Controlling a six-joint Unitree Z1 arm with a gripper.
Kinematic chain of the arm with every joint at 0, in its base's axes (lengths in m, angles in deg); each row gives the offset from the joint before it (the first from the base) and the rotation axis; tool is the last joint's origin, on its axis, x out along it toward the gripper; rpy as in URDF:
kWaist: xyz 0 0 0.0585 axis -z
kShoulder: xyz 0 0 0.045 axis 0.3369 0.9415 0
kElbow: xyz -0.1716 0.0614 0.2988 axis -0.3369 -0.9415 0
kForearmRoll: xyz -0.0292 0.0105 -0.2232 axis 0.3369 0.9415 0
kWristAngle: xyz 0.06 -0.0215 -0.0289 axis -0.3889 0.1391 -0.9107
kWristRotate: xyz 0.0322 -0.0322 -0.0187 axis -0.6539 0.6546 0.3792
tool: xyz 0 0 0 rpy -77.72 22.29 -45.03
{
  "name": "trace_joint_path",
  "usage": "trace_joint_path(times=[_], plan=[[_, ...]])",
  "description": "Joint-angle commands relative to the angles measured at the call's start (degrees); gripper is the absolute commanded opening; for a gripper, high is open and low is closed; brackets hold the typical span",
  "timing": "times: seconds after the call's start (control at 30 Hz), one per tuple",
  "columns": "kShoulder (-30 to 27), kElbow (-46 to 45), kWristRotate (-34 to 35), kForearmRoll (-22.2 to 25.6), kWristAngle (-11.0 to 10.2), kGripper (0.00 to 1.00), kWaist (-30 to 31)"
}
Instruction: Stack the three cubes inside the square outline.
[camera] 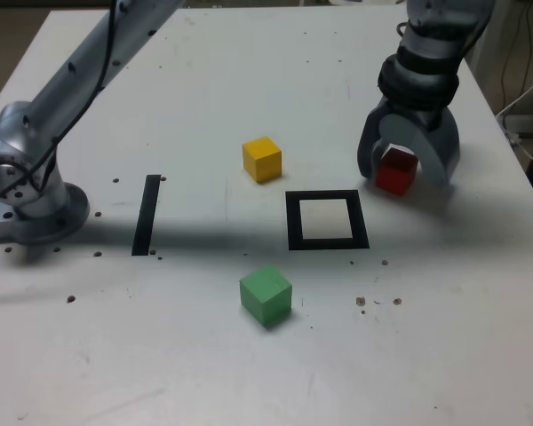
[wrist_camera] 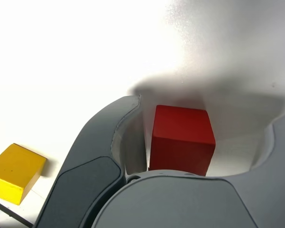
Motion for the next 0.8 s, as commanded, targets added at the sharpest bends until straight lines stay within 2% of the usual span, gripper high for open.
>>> trace_joint_path(times=[0.0,0.1,0.77], plan=[[0.09,0.35,0.22,0.28,-0.39,0.31,0.24],[0.20,0.38,0.13,0.55,-0.40,0.25,0.30],[0.38,0.38,0.11,1.48,0.20,0.25,0.30]])
